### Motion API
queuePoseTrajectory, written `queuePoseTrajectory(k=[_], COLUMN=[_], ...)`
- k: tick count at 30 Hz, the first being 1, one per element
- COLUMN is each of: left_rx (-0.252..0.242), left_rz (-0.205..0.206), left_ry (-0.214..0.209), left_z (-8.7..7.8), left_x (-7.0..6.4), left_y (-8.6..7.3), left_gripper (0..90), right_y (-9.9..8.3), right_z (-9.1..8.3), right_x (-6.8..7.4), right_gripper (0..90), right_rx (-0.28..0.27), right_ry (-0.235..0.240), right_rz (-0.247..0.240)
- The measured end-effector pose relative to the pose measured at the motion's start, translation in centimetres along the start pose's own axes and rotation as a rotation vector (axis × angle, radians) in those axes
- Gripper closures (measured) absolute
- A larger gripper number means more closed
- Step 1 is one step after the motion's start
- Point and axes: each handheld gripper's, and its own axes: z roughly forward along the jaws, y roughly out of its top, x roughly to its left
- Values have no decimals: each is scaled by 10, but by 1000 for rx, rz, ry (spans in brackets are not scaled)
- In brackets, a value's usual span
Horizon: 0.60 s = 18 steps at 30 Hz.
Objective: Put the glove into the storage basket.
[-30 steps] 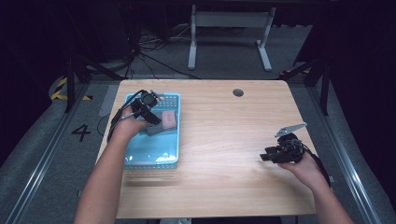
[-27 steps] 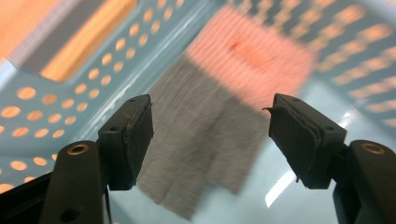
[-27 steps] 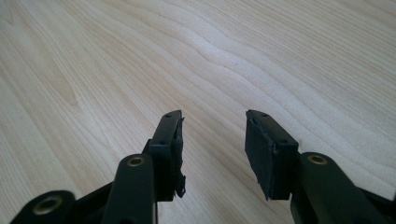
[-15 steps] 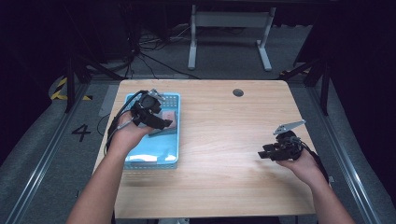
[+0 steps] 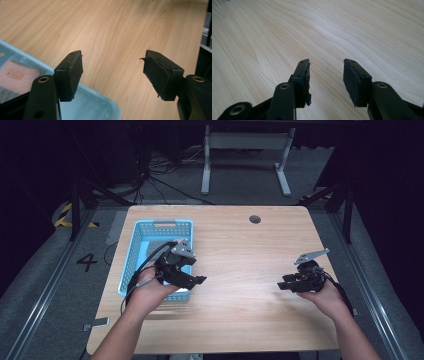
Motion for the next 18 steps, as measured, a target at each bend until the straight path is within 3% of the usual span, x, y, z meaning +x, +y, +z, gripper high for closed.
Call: queuePoseTrajectory(k=[5, 13, 18], left_rx=[17, 78, 54], left_rz=[-2, 4, -37], left_ry=[-53, -61, -109], left_z=[16, 59, 85], left_x=[-18, -41, -46], left_y=[-6, -26, -38], left_gripper=[344, 399, 404], right_y=[-2, -4, -6], right_z=[-1, 1, 5], right_x=[-1, -2, -3], right_gripper=[563, 566, 560], right_rx=[-2, 3, 7], right_ry=[3, -2, -7], right_rz=[-3, -19, -28])
